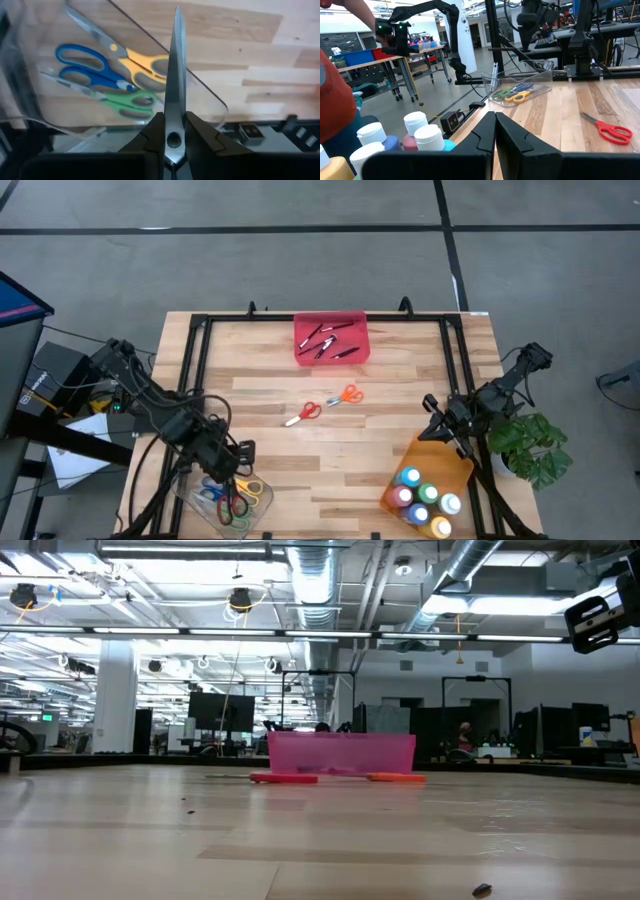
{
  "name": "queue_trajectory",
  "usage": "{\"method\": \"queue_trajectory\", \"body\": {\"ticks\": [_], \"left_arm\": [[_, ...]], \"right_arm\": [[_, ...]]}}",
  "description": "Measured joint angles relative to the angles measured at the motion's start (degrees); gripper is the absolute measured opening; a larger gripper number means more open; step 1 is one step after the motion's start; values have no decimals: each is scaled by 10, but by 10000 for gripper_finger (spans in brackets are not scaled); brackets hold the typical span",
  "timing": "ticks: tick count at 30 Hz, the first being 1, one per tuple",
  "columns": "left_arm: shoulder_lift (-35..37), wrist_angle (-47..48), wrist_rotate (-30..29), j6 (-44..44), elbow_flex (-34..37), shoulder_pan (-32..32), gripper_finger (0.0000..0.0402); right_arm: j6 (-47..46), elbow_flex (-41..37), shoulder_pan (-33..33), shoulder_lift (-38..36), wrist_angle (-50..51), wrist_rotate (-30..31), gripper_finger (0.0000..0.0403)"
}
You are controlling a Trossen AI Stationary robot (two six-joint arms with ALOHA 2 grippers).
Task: Pick & Place Paint Supplies
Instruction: Put the black scissors into the transparent bin
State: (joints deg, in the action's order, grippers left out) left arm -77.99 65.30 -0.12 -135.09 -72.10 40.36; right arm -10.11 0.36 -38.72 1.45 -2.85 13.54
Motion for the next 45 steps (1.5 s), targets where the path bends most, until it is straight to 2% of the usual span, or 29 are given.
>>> {"method": "queue_trajectory", "body": {"ticks": [7, 11, 14, 20, 24, 40, 45], "left_arm": [[-2, 83, 38, -6, 0, 43, 45], [-4, 108, 41, -12, 2, 55, 45], [-6, 90, 35, -14, 27, 54, 45], [-6, -26, 36, -15, 92, 49, 45], [-6, -64, 36, -15, 113, 49, 45], [-25, -61, 51, -15, 122, 65, 46], [-35, -109, 51, -15, 153, 65, 58]], "right_arm": [[0, 0, 0, 0, 0, 0, 8], [0, 0, 0, 0, 0, 0, 8], [0, 0, 0, 0, 0, 0, 8], [0, 0, 0, 0, 0, 0, 8], [0, 0, 0, 0, 0, 0, 8], [0, 0, 0, 0, 0, 0, 8], [0, 0, 0, 0, 0, 0, 8]]}}
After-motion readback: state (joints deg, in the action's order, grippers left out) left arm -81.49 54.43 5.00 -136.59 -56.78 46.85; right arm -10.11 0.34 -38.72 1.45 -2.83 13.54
